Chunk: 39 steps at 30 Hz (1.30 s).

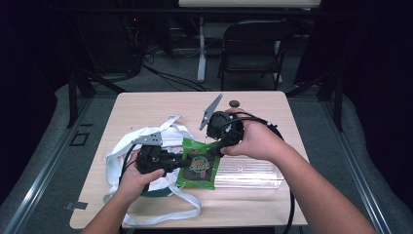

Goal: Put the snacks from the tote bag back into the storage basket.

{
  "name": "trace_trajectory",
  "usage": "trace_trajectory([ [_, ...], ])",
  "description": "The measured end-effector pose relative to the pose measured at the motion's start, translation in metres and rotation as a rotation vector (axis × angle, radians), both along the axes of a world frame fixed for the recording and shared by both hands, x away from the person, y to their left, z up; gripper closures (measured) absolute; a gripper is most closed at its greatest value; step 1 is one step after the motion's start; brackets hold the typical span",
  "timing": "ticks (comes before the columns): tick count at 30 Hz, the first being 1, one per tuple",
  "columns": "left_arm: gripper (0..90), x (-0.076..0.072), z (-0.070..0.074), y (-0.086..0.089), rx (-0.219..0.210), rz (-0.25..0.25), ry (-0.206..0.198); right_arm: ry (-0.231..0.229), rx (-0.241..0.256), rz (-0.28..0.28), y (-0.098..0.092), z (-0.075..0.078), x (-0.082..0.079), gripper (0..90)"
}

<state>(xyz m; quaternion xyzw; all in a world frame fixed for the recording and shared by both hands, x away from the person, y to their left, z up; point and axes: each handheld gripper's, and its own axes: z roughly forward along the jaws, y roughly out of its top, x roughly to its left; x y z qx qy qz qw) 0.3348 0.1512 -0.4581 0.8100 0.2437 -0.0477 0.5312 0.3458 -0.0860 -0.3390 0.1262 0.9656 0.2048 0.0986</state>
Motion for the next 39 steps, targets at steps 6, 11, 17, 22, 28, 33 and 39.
trace_trajectory([
  [6,73.0,-0.001,0.0,-0.001,0.003,-0.004,-0.004,0.016,-0.013,0.01,0.004,-0.003,0.002,49.8],
  [11,73.0,-0.001,0.0,-0.002,0.001,-0.006,-0.005,0.024,-0.021,0.019,0.008,-0.005,0.003,49.7],
  [17,73.1,-0.002,0.001,-0.002,-0.001,-0.013,-0.008,0.034,-0.022,0.025,0.012,-0.008,0.005,49.5],
  [22,73.1,-0.003,0.002,-0.003,-0.001,-0.016,-0.008,0.047,-0.042,0.03,0.013,-0.011,0.007,49.2],
  [28,73.0,-0.004,0.003,-0.004,-0.002,-0.022,-0.014,0.066,-0.039,0.031,0.015,-0.014,0.009,49.8],
  [33,73.1,-0.005,0.003,-0.005,-0.005,-0.023,-0.016,0.098,-0.034,0.046,0.016,-0.017,0.01,52.4],
  [39,73.1,-0.005,0.004,-0.005,-0.006,-0.029,-0.019,0.116,-0.041,0.06,0.02,-0.02,0.01,54.2],
])
